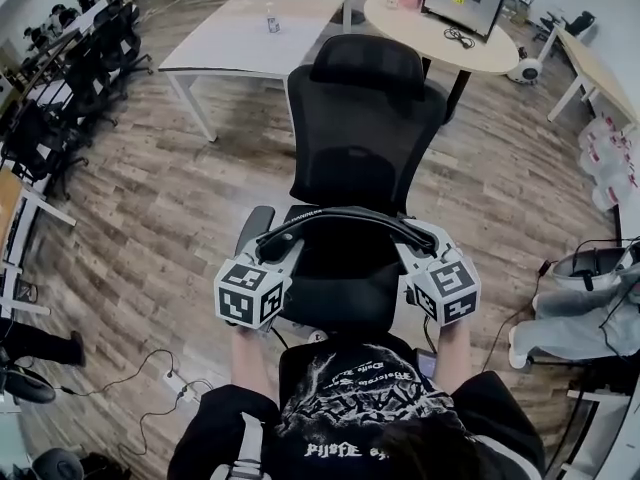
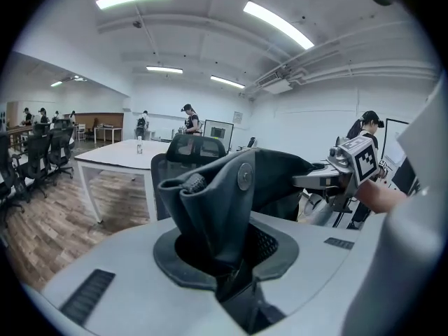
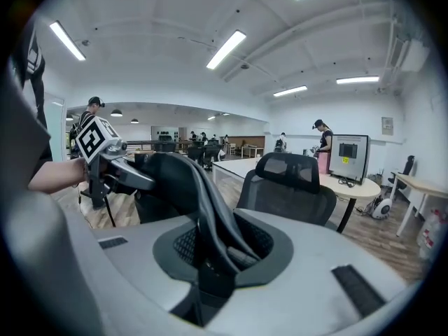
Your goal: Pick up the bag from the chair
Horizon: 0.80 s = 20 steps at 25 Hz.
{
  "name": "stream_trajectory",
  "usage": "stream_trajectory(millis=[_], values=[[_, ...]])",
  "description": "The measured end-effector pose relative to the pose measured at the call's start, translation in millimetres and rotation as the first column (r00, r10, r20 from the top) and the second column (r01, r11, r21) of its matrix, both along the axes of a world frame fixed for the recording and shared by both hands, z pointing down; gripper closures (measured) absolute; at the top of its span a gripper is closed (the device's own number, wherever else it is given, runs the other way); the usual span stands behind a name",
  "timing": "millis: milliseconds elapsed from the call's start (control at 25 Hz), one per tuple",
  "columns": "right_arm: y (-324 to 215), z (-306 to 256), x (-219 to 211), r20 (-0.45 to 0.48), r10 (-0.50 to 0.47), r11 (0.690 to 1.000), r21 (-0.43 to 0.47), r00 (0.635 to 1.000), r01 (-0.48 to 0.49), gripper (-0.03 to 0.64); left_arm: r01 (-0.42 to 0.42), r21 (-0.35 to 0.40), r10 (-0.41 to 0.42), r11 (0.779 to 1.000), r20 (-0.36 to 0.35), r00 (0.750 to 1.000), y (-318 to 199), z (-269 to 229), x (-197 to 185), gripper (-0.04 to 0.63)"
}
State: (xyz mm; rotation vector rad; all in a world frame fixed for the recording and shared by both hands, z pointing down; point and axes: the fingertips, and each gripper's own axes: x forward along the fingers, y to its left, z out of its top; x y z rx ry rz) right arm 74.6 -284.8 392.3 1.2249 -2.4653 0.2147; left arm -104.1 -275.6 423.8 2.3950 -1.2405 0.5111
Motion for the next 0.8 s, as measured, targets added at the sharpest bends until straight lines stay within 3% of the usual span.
stream_trajectory(millis=[800], values=[[5.9, -65.9, 14.1, 0.039, 0.007, 0.992, 0.127, 0.999, -0.012, 0.541, -0.015, 0.19, 0.003, 0.982, 0.064, 0.998, 10.0, -74.9, 15.1, 0.523]])
